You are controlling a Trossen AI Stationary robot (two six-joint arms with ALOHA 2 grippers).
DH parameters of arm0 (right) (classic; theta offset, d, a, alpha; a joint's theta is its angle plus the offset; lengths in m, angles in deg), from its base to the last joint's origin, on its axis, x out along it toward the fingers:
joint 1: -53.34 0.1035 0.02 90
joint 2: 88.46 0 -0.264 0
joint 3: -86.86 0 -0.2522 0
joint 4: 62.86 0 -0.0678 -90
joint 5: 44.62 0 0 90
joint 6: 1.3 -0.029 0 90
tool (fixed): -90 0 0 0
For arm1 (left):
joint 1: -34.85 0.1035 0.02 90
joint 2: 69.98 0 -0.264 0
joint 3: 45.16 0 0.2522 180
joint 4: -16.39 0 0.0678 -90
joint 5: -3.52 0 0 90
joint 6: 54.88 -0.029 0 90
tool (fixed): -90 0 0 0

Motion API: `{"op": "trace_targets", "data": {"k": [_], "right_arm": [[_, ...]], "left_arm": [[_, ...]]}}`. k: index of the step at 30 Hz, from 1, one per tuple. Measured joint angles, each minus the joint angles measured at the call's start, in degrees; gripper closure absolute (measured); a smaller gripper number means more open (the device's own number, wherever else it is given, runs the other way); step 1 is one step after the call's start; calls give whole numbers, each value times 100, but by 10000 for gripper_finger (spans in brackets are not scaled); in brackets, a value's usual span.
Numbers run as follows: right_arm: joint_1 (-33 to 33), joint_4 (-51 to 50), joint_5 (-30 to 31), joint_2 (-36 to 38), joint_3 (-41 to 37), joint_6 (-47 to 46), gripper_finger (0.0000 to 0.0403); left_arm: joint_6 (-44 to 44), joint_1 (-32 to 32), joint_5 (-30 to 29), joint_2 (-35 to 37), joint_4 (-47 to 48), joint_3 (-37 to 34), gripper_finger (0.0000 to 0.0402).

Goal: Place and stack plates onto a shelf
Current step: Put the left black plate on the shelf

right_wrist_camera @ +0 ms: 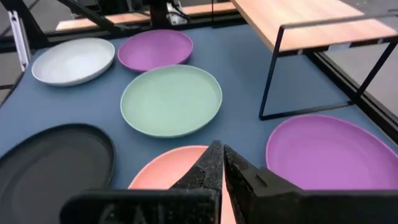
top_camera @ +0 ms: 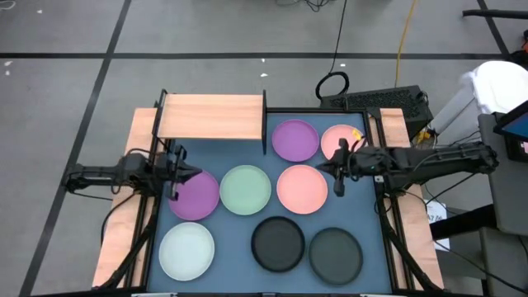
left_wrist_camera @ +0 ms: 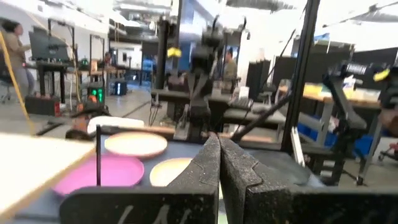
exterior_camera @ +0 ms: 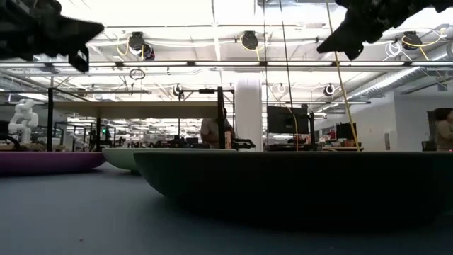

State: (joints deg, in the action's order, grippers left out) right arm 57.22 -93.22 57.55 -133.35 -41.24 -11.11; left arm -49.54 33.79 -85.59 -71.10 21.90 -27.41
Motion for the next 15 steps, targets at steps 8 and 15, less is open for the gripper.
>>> {"op": "trace_targets", "data": {"k": [8, 15], "right_arm": [[0, 33, -7, 4, -80, -2, 403], [0, 158, -16, 4, -80, -329, 403]], "left_arm": [[176, 2, 0, -823, 107, 1015, 400], [57, 1, 24, -1937, 431, 2172, 400]]}}
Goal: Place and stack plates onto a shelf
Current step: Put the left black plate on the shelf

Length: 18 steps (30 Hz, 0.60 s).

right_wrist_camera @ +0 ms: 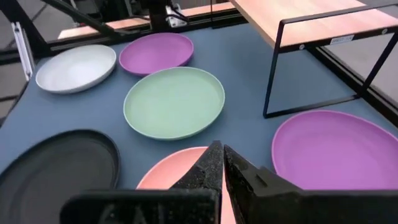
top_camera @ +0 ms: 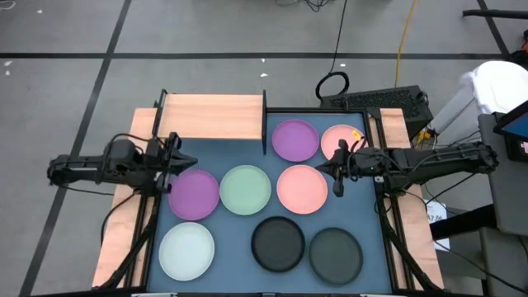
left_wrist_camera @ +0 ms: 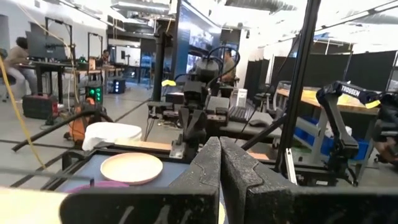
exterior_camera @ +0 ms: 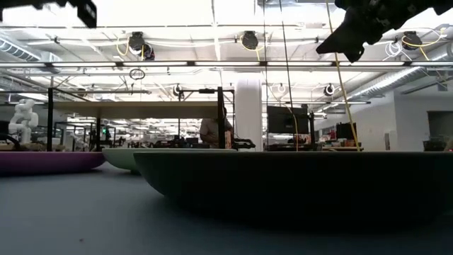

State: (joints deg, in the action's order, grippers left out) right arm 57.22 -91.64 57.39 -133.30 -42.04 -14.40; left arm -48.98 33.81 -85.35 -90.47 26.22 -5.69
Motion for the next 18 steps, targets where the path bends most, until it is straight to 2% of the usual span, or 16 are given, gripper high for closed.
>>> {"op": "trace_targets", "data": {"k": [8, 18], "right_arm": [[94, -257, -1, -2, -49, -573, 403], [353, -245, -5, -1, -703, -1104, 403]], "left_arm": [[-15, -31, 37, -1180, 558, 984, 400], [-78, -493, 37, -2347, 477, 1052, 400]]}}
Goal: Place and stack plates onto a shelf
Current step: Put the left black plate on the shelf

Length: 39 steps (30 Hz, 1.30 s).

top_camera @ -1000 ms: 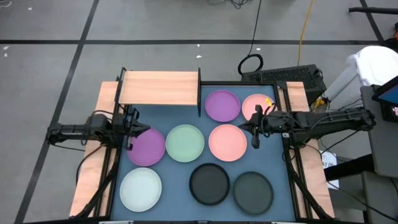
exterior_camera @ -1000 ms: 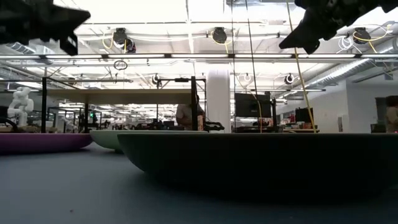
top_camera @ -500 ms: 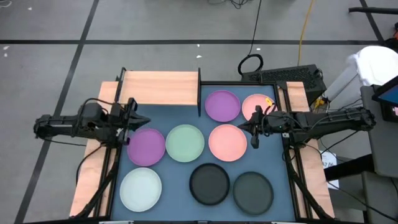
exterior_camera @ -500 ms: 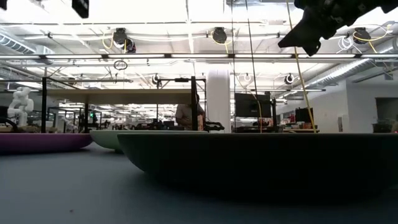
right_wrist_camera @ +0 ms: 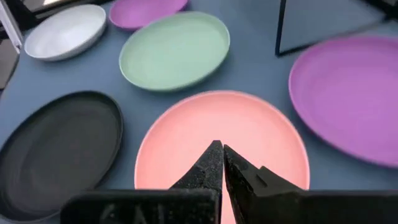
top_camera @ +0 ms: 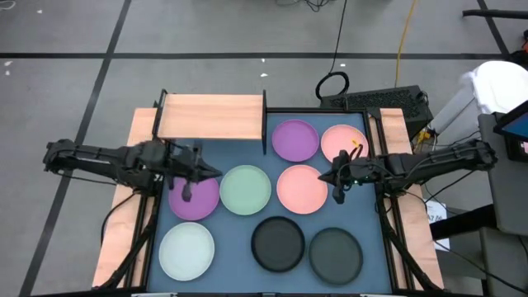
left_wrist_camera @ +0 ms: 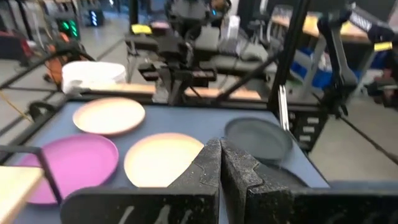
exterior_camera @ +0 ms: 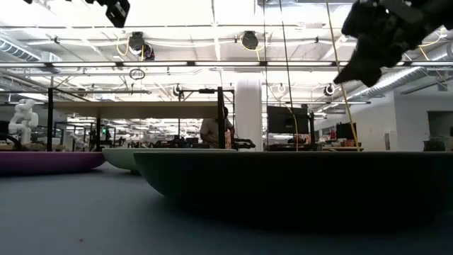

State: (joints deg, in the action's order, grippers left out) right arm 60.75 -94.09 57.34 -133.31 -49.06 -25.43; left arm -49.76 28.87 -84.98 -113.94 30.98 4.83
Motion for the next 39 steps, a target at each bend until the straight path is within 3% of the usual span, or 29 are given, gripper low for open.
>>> {"op": "trace_targets", "data": {"k": [4, 11, 15, 26, 39], "right_arm": [[131, 386, -1, -3, -430, -504, 403], [540, 2033, 29, -3, -1222, -1036, 403], [823, 2192, 374, -12, -1268, -1189, 403], [1197, 1860, 749, -150, -511, -621, 403], [1618, 440, 419, -1622, 760, -778, 403]], "left_arm": [[86, -191, -134, -471, -174, 0, 400], [316, -672, -262, -1246, -212, 0, 400], [269, -978, -302, -1592, -211, 0, 400], [415, -1104, -313, -1747, -258, 0, 400], [293, -1101, -315, -1747, -351, -1, 400]]}}
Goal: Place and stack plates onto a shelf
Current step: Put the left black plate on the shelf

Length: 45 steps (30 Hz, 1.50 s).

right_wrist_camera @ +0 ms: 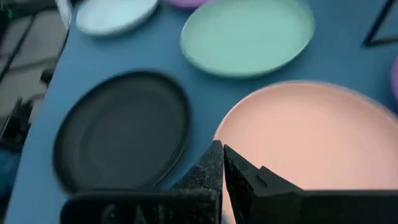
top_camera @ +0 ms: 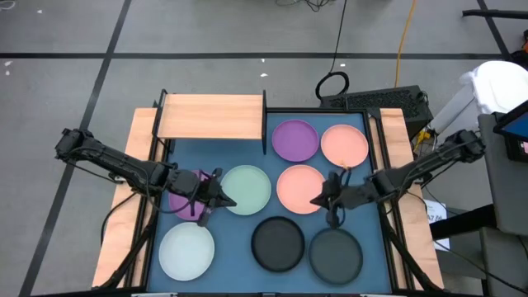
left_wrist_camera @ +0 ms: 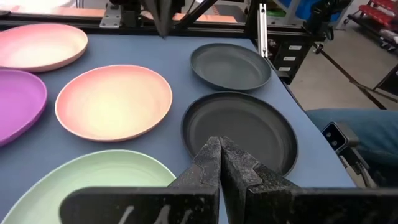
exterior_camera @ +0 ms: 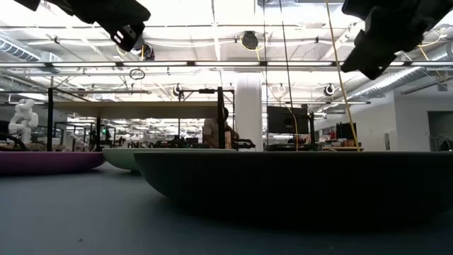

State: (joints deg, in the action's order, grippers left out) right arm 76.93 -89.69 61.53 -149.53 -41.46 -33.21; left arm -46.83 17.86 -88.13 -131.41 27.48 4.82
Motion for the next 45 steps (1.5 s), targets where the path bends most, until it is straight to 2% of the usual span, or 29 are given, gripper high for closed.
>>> {"op": "trace_targets", "data": {"k": [6, 11, 21, 28, 34, 45], "right_arm": [[360, -857, -145, -636, 699, -272, 403], [552, -862, -302, -1123, 1024, -51, 396], [561, -641, -767, -2193, 1674, 312, 322], [737, -172, -879, -2944, 2201, 1025, 288], [981, -179, -890, -3279, 2637, 947, 285], [1368, -225, -917, -3357, 2721, 909, 285]], "left_arm": [[-83, 4, -2, 0, -61, 0, 400], [-81, 4, -2, 0, -61, -1, 400], [-79, 4, -99, 0, -213, -1, 400], [-388, 3, -114, -2, -209, -1, 400], [-671, 9, -138, 0, -222, -1, 400], [-684, 9, -140, -1, -361, -1, 400]]}}
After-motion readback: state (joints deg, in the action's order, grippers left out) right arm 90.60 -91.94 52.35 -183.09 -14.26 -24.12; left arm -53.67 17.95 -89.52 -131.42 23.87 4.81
